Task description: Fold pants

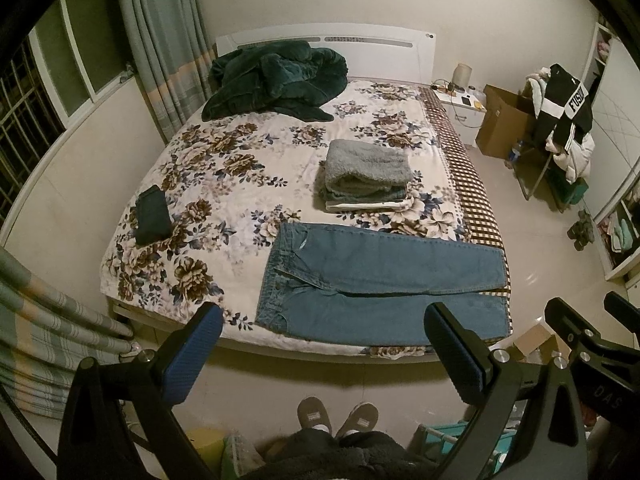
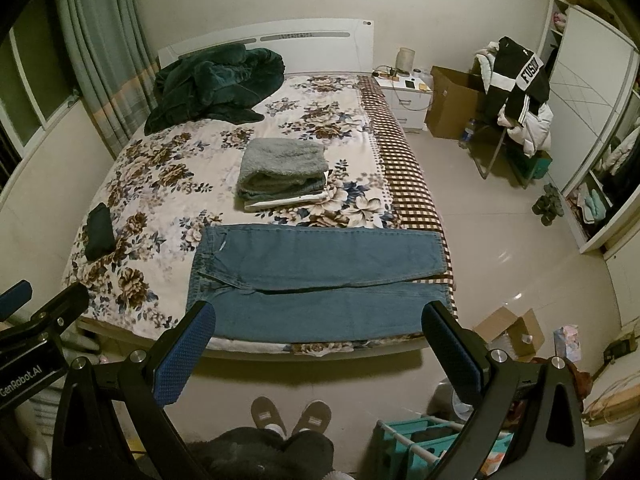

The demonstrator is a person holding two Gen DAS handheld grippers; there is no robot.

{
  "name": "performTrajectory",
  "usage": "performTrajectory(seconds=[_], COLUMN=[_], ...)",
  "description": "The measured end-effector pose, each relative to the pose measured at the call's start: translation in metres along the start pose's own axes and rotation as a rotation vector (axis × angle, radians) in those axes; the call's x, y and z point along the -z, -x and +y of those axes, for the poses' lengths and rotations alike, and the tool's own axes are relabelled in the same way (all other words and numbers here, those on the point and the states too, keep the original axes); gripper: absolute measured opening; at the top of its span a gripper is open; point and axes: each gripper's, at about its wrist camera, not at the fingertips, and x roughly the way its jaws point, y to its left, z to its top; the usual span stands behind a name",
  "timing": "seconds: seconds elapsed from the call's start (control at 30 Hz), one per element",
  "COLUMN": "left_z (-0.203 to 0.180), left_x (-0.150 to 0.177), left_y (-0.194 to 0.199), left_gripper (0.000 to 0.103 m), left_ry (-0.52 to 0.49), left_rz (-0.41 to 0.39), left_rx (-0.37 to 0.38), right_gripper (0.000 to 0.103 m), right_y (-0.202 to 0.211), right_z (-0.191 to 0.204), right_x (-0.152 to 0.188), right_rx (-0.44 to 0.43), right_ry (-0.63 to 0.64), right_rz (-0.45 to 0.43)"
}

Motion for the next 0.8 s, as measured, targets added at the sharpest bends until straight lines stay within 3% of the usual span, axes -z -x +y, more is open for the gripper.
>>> performTrajectory(seconds=[0.37,0.53,0.8], left_z=[0.001,0.004,-0.004], left_x=[0.000,-0.007,-0.037], left_y=[0.000,0.001,-0.052], left_gripper=[0.103,0.103,0.103], left_ry=[0.000,0.001,0.071], left_rz=[-0.003,-0.005,-0.010], left_rx=[0.001,0.004,-0.103], right_gripper=[0.103,0.103,0.103], right_y=[0.000,-0.008,-0.076], right_z=[0.017,0.002,-0.038], right_x=[-0.006,-0.008,-0.020], right_rx=[-0.011,-0.024,-0.025], right_ry=[0.000,-0.010,-0.083], right_rz=[0.007,0.019,0.059])
